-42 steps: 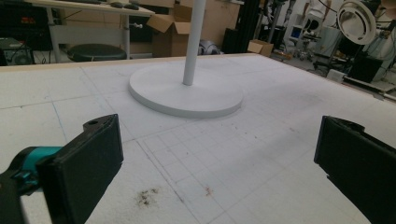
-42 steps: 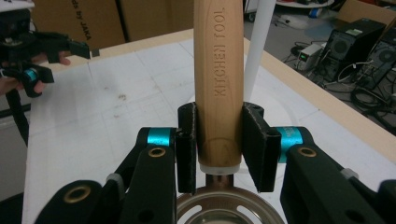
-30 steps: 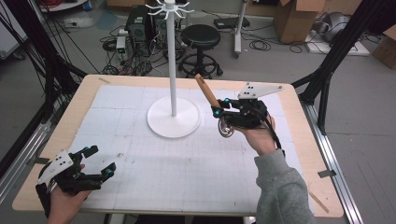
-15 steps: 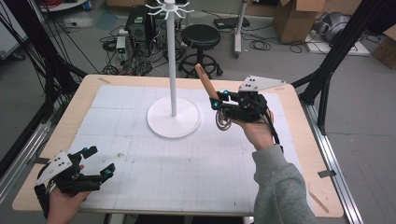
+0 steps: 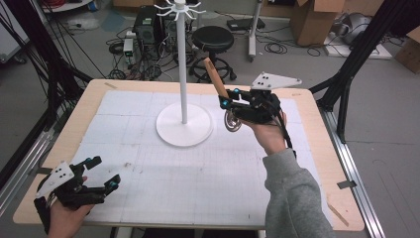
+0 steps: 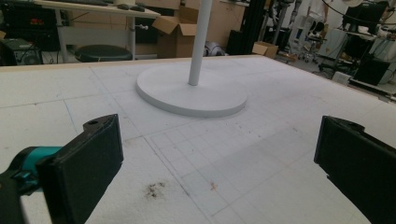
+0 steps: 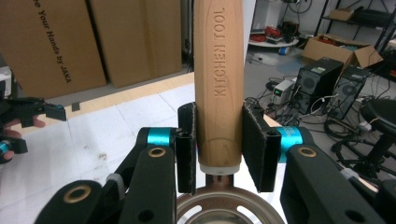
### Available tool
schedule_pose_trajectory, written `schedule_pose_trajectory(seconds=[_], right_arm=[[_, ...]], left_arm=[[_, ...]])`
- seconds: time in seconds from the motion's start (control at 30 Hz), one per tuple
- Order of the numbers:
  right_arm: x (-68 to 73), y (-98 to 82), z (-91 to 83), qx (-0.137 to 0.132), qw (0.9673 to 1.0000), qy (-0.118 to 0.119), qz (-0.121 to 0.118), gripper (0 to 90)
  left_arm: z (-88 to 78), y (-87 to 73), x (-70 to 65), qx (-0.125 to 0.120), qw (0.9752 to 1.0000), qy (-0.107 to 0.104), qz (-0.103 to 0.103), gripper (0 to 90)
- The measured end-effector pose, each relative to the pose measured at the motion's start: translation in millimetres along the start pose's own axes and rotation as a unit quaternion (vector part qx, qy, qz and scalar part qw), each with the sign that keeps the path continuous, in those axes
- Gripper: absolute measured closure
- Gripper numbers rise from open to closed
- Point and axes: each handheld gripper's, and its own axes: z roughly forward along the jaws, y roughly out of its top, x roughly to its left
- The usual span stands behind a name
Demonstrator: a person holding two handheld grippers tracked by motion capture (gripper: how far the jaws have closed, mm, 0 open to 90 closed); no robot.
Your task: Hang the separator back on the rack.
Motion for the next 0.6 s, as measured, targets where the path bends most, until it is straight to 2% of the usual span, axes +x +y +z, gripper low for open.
schedule_pose_trajectory(seconds=[0.6], right_arm=[[-4.2, 11.6, 2.1, -0.012, 0.9998, -0.017, 0.003, 68.7]], left_arm=[[-2.1, 0.0, 0.1, -0.003, 1.0000, 0.000, -0.003, 1.8]])
